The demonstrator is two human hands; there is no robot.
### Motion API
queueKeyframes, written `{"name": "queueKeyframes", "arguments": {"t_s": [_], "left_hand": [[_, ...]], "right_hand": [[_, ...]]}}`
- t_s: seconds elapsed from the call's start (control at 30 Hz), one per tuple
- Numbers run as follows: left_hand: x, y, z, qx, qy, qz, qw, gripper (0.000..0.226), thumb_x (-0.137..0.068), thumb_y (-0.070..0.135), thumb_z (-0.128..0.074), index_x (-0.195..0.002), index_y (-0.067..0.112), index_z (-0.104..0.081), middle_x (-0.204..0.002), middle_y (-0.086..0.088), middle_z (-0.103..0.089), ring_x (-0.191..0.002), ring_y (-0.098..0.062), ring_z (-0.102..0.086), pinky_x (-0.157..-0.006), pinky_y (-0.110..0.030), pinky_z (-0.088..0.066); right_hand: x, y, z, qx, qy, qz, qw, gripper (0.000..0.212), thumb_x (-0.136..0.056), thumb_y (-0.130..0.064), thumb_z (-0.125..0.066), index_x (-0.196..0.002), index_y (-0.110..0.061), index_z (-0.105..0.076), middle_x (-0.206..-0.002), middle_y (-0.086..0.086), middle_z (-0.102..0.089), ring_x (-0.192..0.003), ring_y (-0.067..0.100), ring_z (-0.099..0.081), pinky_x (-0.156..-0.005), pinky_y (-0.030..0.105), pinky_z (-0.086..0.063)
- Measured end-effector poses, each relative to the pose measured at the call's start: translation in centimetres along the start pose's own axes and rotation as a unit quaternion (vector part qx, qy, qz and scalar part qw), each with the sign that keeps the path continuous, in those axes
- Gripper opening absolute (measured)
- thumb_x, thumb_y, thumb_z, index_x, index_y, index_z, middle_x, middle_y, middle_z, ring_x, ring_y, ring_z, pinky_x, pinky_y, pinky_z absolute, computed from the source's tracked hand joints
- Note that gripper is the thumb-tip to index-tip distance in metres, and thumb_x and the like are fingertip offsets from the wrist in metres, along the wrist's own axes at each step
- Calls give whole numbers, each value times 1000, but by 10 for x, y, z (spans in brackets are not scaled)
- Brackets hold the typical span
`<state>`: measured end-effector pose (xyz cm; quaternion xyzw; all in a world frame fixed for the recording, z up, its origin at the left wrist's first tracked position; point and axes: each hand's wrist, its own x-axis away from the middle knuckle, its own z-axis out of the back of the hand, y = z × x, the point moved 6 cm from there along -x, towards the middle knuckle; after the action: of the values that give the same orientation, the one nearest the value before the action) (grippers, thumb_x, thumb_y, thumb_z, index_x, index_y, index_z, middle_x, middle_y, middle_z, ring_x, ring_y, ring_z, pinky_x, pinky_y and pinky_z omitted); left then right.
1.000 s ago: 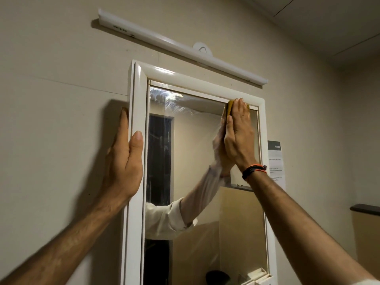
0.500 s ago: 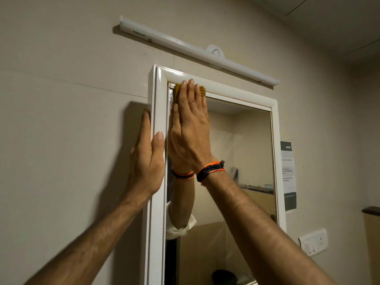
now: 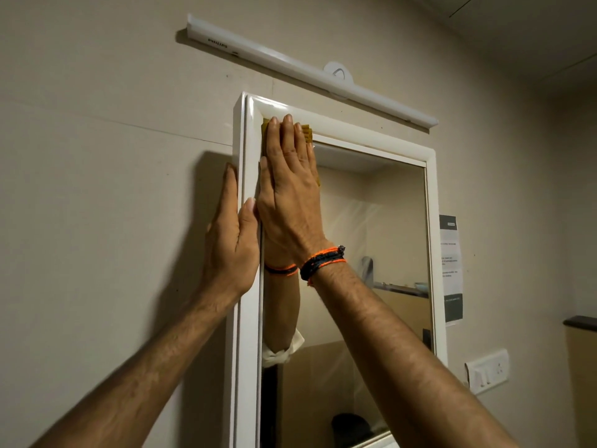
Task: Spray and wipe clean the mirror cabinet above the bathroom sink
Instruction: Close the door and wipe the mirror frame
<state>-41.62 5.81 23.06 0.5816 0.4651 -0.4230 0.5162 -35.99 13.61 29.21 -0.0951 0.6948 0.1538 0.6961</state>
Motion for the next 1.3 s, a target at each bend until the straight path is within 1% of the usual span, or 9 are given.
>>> {"name": "queueKeyframes", "arguments": {"t_s": [0.23,0.37,0.47,0.6,0.73,0.83,0.97,1.2,1.3], "left_hand": [[0,0,0,1,-6,1,1000,59,-102,33,-31,-155,13,-17,-159,5,-24,-145,2,-22,-118,-20,-22],[-2,-1,0,19,-16,1,1000,60,-101,31,-33,-156,11,-18,-160,1,-26,-145,-3,-26,-121,-34,-25],[-1,-1,0,18,-7,6,1000,60,-101,30,-33,-155,10,-19,-161,0,-26,-146,-4,-25,-121,-30,-24],[2,2,-1,29,-4,13,999,57,-102,25,-33,-155,8,-19,-161,0,-23,-148,-7,-22,-121,-25,-21],[1,2,-1,31,0,13,999,58,-101,26,-33,-155,8,-20,-161,1,-24,-147,-5,-22,-122,-29,-20],[0,-1,-1,25,2,12,1000,59,-101,29,-33,-155,10,-21,-161,2,-25,-146,-3,-24,-122,-32,-21],[0,-4,-1,22,1,5,1000,57,-102,29,-34,-155,12,-22,-160,4,-27,-145,-1,-25,-122,-34,-22],[-1,-7,-1,23,6,0,1000,57,-102,29,-34,-155,12,-22,-160,4,-28,-145,-1,-25,-121,-29,-22],[-1,-8,-2,19,11,0,1000,57,-102,30,-34,-155,12,-22,-160,4,-26,-145,1,-24,-120,-22,-21]], "right_hand": [[22,3,1,-9,-2,17,1000,53,-102,-16,-41,-151,-3,-27,-160,15,-19,-150,26,-12,-123,42,-9],[23,11,3,-16,5,27,999,54,-101,-21,-38,-151,-4,-28,-160,14,-20,-151,23,-12,-123,42,-10],[24,38,12,-7,19,5,1000,54,-101,-21,-34,-152,-6,-26,-161,12,-17,-151,21,-9,-123,41,-8],[24,108,38,3,21,-74,997,56,-101,-25,-29,-155,-11,-19,-163,7,-12,-151,15,-4,-124,35,-2],[25,176,66,27,22,-144,989,57,-101,-28,-25,-155,-12,-17,-163,6,-11,-151,15,-5,-124,37,-3],[28,207,82,39,19,-168,985,58,-100,-31,-24,-155,-13,-19,-163,5,-13,-151,15,-8,-124,38,-6],[29,219,85,41,16,-154,987,57,-101,-32,-24,-155,-13,-19,-162,5,-13,-150,16,-10,-124,39,-8],[62,223,85,40,20,-149,988,56,-102,-33,-24,-154,-15,-19,-163,3,-13,-150,13,-9,-124,40,-10],[73,222,84,41,21,-156,987,56,-101,-34,-25,-154,-15,-19,-162,2,-14,-150,13,-9,-123,41,-11]]}}
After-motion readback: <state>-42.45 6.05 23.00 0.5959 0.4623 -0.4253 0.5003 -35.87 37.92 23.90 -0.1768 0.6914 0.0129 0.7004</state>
